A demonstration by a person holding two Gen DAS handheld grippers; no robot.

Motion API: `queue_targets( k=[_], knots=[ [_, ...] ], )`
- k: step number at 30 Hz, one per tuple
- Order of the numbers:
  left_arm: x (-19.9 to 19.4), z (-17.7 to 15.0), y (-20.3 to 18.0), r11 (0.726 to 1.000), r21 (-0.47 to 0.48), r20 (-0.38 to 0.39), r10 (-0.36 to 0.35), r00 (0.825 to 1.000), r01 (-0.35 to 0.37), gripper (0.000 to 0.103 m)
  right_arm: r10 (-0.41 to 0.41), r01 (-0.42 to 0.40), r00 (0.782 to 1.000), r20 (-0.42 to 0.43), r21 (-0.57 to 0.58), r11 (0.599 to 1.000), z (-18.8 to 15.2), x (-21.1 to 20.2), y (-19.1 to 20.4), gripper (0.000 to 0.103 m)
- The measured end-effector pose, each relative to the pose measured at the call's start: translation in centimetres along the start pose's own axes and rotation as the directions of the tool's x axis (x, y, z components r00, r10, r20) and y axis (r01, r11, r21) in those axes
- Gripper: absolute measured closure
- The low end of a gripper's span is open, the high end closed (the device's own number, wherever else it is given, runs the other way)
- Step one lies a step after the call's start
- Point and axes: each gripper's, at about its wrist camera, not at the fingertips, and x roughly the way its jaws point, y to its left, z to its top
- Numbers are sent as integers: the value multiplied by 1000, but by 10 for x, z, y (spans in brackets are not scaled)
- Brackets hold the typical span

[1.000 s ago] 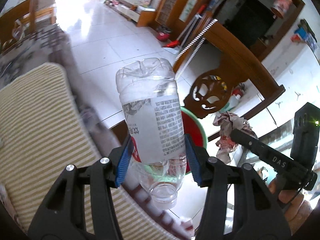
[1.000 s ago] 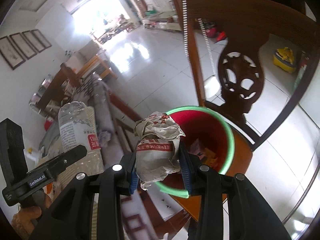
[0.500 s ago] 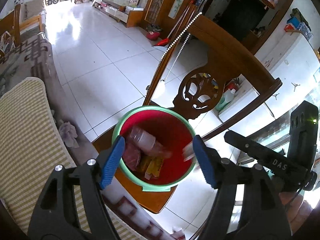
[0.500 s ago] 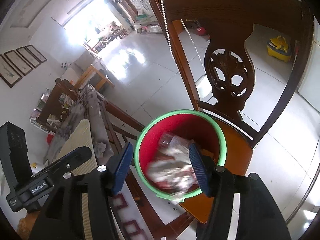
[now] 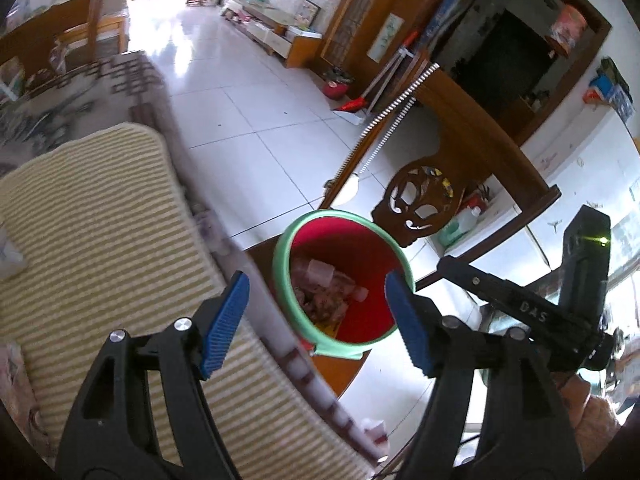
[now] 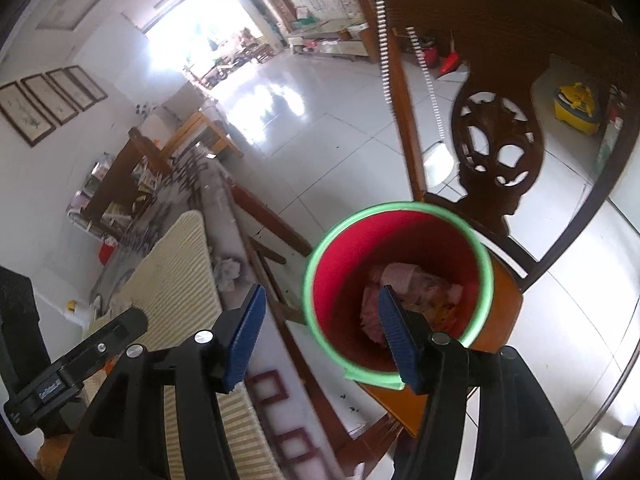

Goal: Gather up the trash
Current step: 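Open both grippers over the red bucket to drop bottle and paper, then grasp the brown cigarette box with left while right grasps crumpled paper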

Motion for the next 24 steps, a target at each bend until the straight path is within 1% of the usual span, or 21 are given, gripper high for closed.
queue_targets(
  k=[4, 10, 14, 16, 20, 24],
  knots=[
    [-27, -14, 30, 998, -47, 27, 32, 999, -31, 35, 15, -17, 999, -31, -46, 999, -10, 12, 29, 46],
    [-70, -42, 96, 984, -160, 49, 91, 995, -82, 35, 46, -58, 995, -89, -134, 989, -37, 35, 95, 46],
    [-104, -65, 146, 963, -241, 58, 139, 989, -121, 35, 58, -82, 989, -133, -178, 981, -58, 49, 137, 46],
    [-117, -75, 166, 953, -270, 57, 159, 986, -138, 35, 64, -97, 985, -161, -207, 974, -72, 58, 161, 46],
    [-145, -103, 210, 927, -324, 39, 212, 976, -188, 35, 79, -132, 973, -215, -245, 960, -99, 71, 201, 46],
    [-167, -135, 251, 901, -355, -2, 266, 964, -250, 35, 91, -166, 960, -266, -277, 946, -128, 82, 236, 46]
  ],
)
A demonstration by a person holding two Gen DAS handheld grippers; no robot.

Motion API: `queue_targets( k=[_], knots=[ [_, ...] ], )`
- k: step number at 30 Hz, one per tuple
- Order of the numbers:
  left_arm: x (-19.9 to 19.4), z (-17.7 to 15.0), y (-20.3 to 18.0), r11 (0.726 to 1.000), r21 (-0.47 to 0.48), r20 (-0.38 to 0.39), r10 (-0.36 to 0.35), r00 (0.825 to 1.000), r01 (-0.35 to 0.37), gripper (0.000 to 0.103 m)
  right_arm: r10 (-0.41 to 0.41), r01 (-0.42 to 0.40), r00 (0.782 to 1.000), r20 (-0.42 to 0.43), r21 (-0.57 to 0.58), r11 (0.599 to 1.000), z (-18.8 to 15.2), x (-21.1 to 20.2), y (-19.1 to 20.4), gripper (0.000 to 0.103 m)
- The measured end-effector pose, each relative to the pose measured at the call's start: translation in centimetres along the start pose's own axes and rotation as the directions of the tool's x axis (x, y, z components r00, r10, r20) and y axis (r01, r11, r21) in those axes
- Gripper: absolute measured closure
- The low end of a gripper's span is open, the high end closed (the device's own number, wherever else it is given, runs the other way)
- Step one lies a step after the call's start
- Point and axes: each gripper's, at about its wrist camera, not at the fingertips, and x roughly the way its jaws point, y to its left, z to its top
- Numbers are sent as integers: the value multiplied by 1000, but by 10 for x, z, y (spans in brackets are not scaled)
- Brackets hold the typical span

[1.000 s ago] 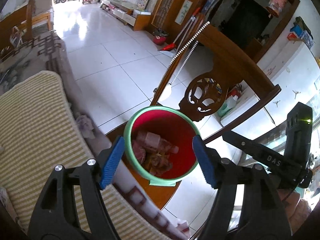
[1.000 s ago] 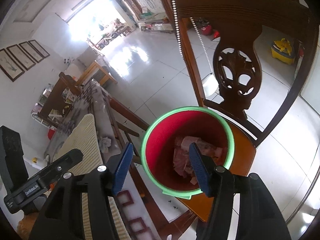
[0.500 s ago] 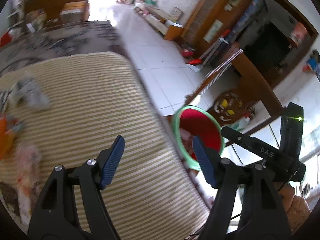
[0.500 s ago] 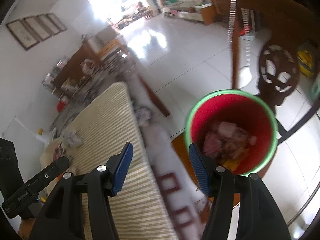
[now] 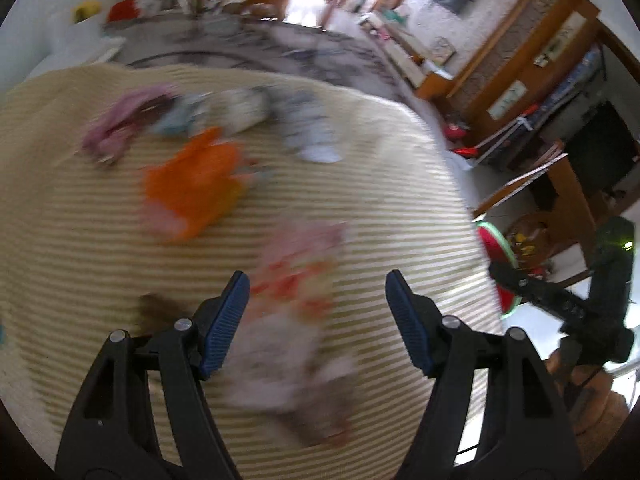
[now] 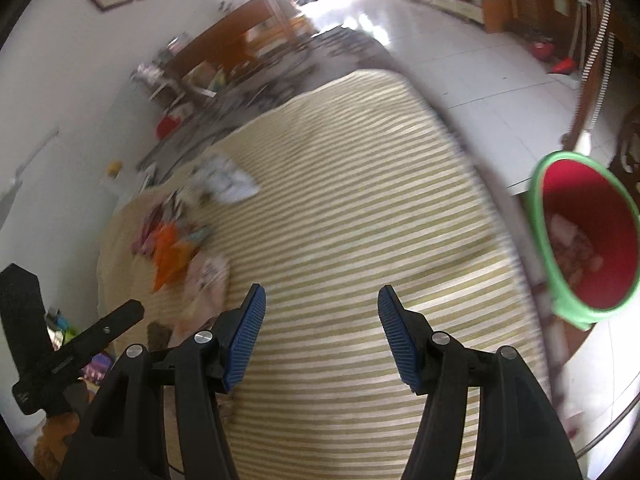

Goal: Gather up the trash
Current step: 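Grasp the brown cigarette box with left while right grasps crumpled paper, then lift the brown box with left while right lifts the crumpled paper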

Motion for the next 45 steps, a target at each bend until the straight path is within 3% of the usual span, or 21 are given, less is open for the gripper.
queue_targets(
  k=[7, 13, 17, 19, 21, 29, 36, 38, 41, 44, 45],
  knots=[
    [7, -31, 69, 995, -11, -106, 96, 990, -98, 35, 36, -44, 994, -101, -73, 996, -29, 26, 55, 40],
    [33, -40, 91, 997, -11, -183, 78, 980, -81, 35, 69, -87, 976, -208, -76, 993, -56, 45, 75, 38],
    [42, -35, 88, 997, 24, -170, 83, 982, -80, 35, 84, -112, 958, -275, -90, 990, -75, 54, 89, 37],
    [44, -32, 88, 997, 25, -167, 83, 982, -80, 51, 96, -125, 952, -292, -81, 989, -83, 57, 93, 36],
    [42, -29, 88, 998, 17, -164, 68, 984, -66, 54, 99, -130, 948, -302, -84, 988, -86, 60, 99, 36],
    [32, -21, 85, 998, 32, -129, 56, 990, -52, 55, 81, -112, 952, -294, -91, 990, -84, 71, 113, 36],
    [21, -25, 83, 999, 9, -104, 41, 994, -40, 54, 41, -88, 943, -330, -130, 988, -85, 89, 125, 34],
    [19, -25, 81, 999, 5, -98, 34, 995, -34, 54, 52, -93, 942, -330, -110, 990, -85, 90, 122, 37],
    [17, -24, 75, 1000, 16, -96, 25, 995, -24, 54, 61, -94, 947, -315, -92, 991, -83, 86, 116, 53],
    [17, -23, 67, 999, 30, -94, 16, 995, -13, 54, 51, -81, 965, -257, -107, 991, -77, 75, 115, 62],
    [17, -22, 64, 999, 36, -93, 12, 996, -9, 54, 42, -71, 971, -235, -118, 991, -75, 70, 115, 70]
  ],
)
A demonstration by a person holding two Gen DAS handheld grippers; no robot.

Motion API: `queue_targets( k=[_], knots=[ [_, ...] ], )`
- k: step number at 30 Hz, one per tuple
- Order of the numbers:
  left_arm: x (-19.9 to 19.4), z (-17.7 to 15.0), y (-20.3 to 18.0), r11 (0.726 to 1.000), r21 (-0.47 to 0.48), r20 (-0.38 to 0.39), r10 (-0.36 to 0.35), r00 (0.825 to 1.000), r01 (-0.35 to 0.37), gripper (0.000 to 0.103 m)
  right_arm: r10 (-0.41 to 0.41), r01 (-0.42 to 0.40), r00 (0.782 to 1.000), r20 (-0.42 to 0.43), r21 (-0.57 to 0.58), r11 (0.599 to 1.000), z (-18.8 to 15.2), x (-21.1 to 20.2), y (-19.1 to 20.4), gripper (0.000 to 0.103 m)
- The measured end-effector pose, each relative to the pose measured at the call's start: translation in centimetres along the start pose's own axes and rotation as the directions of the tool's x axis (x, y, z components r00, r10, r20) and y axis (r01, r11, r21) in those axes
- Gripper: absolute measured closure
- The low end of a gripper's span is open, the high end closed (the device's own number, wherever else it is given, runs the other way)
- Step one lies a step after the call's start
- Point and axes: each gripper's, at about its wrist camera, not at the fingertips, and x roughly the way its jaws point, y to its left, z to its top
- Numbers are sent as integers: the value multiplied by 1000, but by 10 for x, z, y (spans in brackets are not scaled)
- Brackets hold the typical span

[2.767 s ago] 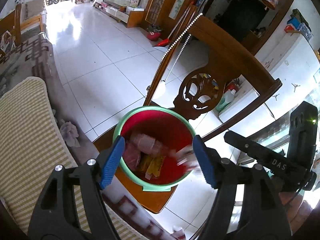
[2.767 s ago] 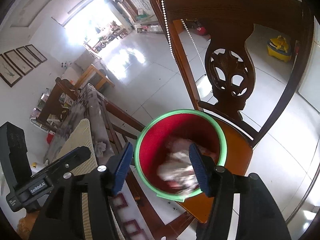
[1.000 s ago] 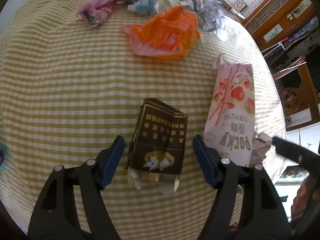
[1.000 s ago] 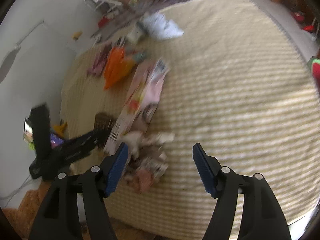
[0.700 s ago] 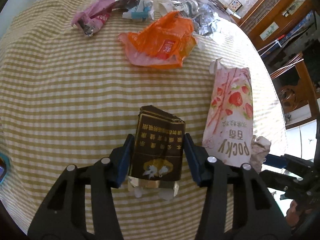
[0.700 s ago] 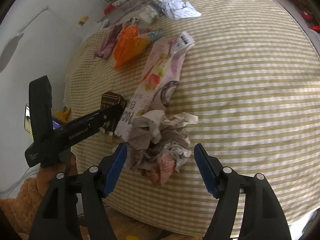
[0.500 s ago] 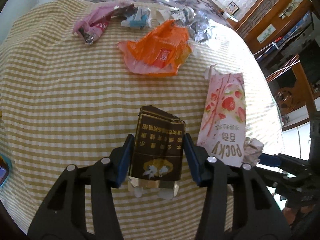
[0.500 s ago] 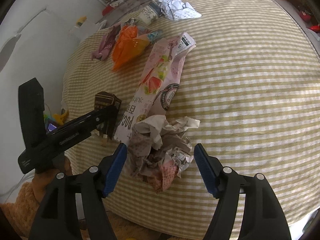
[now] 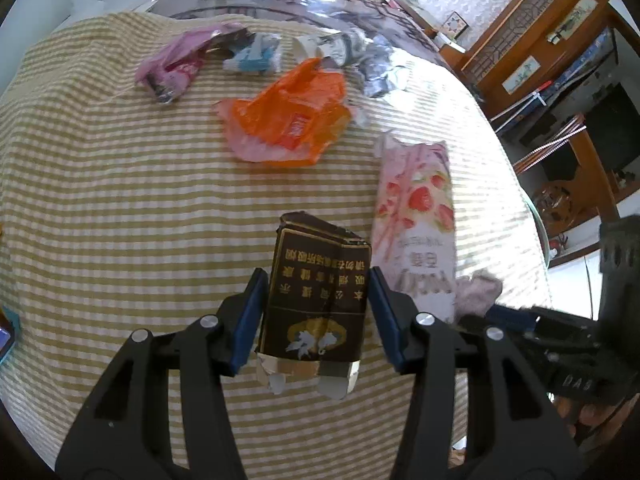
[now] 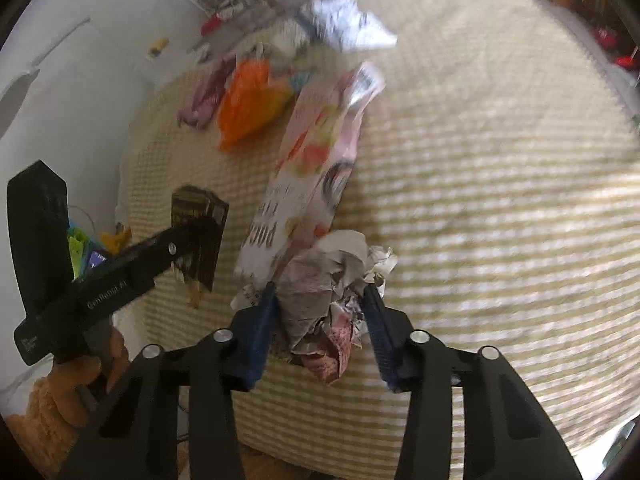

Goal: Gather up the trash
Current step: 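Lift the brown box with left while right lifts the crumpled paper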

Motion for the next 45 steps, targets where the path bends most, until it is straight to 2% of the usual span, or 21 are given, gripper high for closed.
queue_targets(
  k=[1, 8, 13, 16, 20, 23, 25, 27, 30, 31, 45],
  knots=[
    [0, 1, -2, 1000, 5, 2, -2, 1000, 2, 54, -8, 8, 1000, 17, -5, 1000, 1, -4, -1, 76],
    [2, 9, -15, 999, 34, 18, -23, 1000, 22, 54, -66, 61, 990, 124, 42, 997, 7, -34, -22, 77],
    [1, 6, -16, 999, 41, 15, -21, 1000, 21, 54, -121, 107, 972, 200, 80, 991, 9, -55, -39, 77],
    [3, 6, -16, 999, 40, 10, -19, 1000, 19, 54, -149, 135, 969, 195, 85, 987, 7, -54, -46, 77],
    [4, 6, -15, 999, 39, 9, -17, 1000, 17, 54, -137, 123, 979, 148, 103, 987, 0, -51, -58, 76],
    [6, 6, -16, 999, 39, 4, -13, 1000, 13, 53, -140, 127, 983, 118, 111, 986, -1, -41, -59, 65],
    [7, 6, -15, 999, 40, 0, -12, 1000, 12, 53, -139, 126, 984, 114, 114, 986, -2, -39, -61, 50],
    [8, 6, -15, 999, 39, -4, -13, 1000, 13, 53, -151, 138, 981, 119, 113, 984, -1, -38, -60, 41],
    [8, 7, -13, 999, 35, -3, -14, 1000, 15, 53, -158, 145, 982, 108, 118, 982, 2, -34, -59, 38],
    [8, 7, -12, 999, 33, -3, -15, 1000, 15, 53, -161, 148, 982, 103, 121, 982, 3, -33, -60, 33],
    [4, 9, -13, 999, 29, 7, -20, 1000, 19, 53, -176, 163, 981, 79, 143, 976, 6, -26, -67, 30]
  ],
)
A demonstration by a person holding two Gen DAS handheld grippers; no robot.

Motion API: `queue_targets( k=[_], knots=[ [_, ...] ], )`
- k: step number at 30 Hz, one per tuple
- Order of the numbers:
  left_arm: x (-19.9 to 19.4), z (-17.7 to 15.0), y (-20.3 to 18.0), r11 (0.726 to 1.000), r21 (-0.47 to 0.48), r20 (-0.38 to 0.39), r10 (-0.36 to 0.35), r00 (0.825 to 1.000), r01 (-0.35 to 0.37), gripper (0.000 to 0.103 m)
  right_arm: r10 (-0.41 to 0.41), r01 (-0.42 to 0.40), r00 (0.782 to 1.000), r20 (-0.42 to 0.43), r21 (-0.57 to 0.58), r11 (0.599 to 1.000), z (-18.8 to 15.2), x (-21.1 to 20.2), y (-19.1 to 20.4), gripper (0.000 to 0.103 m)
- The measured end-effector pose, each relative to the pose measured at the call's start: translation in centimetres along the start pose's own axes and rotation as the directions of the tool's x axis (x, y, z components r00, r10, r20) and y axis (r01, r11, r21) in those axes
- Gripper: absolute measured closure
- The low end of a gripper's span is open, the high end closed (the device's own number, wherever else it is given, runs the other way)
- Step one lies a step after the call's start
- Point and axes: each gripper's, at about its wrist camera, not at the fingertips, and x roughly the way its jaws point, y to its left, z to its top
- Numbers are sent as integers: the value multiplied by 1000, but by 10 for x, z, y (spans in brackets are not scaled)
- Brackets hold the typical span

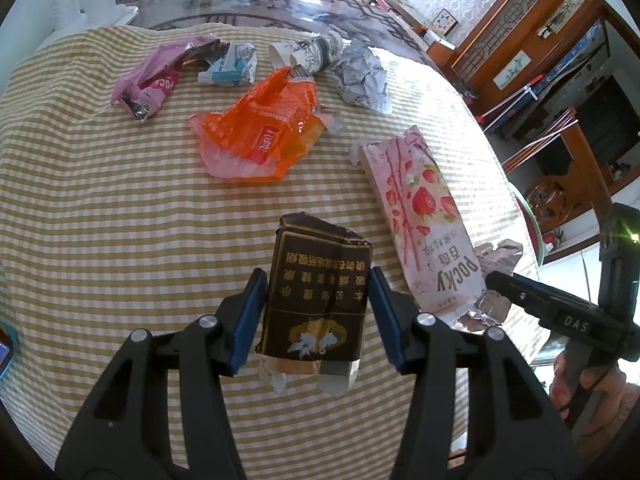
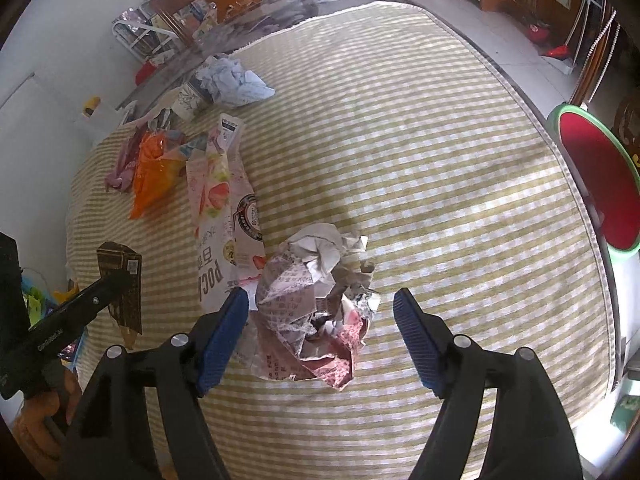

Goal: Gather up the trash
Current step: 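Lift the brown box with left while right lifts the crumpled paper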

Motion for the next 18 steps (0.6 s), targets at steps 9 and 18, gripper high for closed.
queue_targets(
  k=[9, 18],
  knots=[
    [-6, 4, -2, 1000, -5, 17, -2, 1000, 2, 53, 11, -11, 1000, -12, 13, 1000, 1, 5, -4, 59],
    [-12, 18, -16, 1000, 11, 46, -23, 999, 22, 53, 11, -14, 991, 132, 20, 1000, 14, -39, -13, 61]
  ],
)
